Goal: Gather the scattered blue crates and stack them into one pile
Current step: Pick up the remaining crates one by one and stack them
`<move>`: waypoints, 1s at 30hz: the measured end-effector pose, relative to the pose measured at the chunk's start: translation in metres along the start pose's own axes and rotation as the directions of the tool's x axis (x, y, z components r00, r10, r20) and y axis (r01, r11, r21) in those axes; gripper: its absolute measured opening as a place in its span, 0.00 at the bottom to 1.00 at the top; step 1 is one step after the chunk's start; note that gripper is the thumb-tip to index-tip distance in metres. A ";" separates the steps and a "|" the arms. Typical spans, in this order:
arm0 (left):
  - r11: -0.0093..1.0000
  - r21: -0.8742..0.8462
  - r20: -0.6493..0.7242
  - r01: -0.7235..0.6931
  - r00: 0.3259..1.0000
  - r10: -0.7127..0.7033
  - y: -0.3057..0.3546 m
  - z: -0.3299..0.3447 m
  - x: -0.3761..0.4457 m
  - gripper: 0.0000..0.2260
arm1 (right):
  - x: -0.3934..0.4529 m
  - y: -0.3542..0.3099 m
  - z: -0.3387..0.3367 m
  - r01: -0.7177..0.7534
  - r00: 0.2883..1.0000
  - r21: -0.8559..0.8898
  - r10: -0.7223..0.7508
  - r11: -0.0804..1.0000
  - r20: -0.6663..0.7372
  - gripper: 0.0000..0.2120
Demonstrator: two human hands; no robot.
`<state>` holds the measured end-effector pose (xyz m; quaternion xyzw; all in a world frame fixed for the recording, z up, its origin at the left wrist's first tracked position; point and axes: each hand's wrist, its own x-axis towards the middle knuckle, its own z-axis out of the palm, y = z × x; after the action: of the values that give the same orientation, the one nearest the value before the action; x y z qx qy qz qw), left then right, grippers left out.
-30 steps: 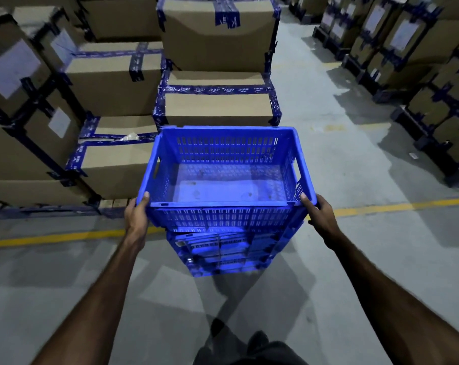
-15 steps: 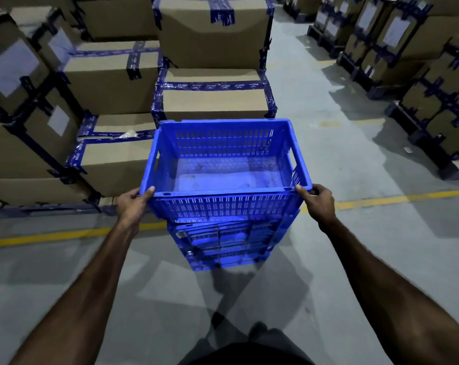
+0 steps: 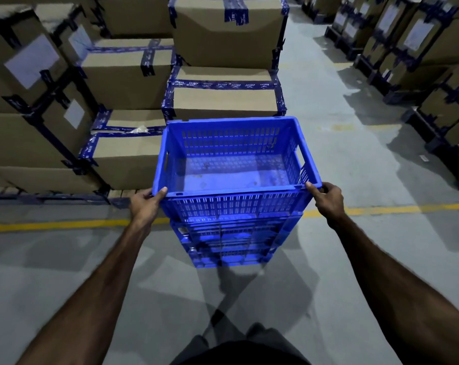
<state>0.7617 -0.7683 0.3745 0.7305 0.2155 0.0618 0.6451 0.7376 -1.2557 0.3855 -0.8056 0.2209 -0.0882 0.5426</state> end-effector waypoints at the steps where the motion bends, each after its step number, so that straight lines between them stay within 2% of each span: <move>1: 1.000 0.006 -0.010 0.000 1.000 0.000 0.000 0.001 -0.003 0.13 | 0.002 0.001 -0.001 -0.002 1.000 0.000 0.002 1.000 0.004 0.26; 6: 1.000 0.024 -0.027 0.019 0.999 -0.019 -0.004 0.000 -0.012 0.15 | 0.012 0.003 -0.004 0.008 1.000 -0.010 -0.008 1.000 0.014 0.25; 12: 0.996 0.087 -0.009 0.022 1.000 -0.021 0.006 0.001 -0.017 0.11 | 0.013 0.005 -0.005 0.015 0.999 -0.008 -0.015 1.000 0.035 0.19; 19: 0.994 0.082 0.048 0.067 0.996 -0.071 0.010 -0.006 -0.008 0.13 | 0.010 0.006 -0.002 -0.031 0.999 0.032 0.030 0.999 0.019 0.25; 25: 0.998 0.031 0.109 0.061 0.992 -0.064 0.019 -0.005 -0.010 0.04 | 0.007 0.005 0.001 -0.050 0.999 0.033 0.050 0.998 0.002 0.23; 30: 0.998 0.050 0.129 0.047 0.990 -0.053 0.017 -0.010 -0.004 0.08 | -0.001 0.004 0.005 -0.054 0.998 0.050 0.056 0.997 -0.030 0.26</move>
<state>0.7587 -0.7617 0.3936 0.7424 0.1925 -0.0072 0.6417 0.7377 -1.2528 0.3796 -0.7841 0.2492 -0.0912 0.5610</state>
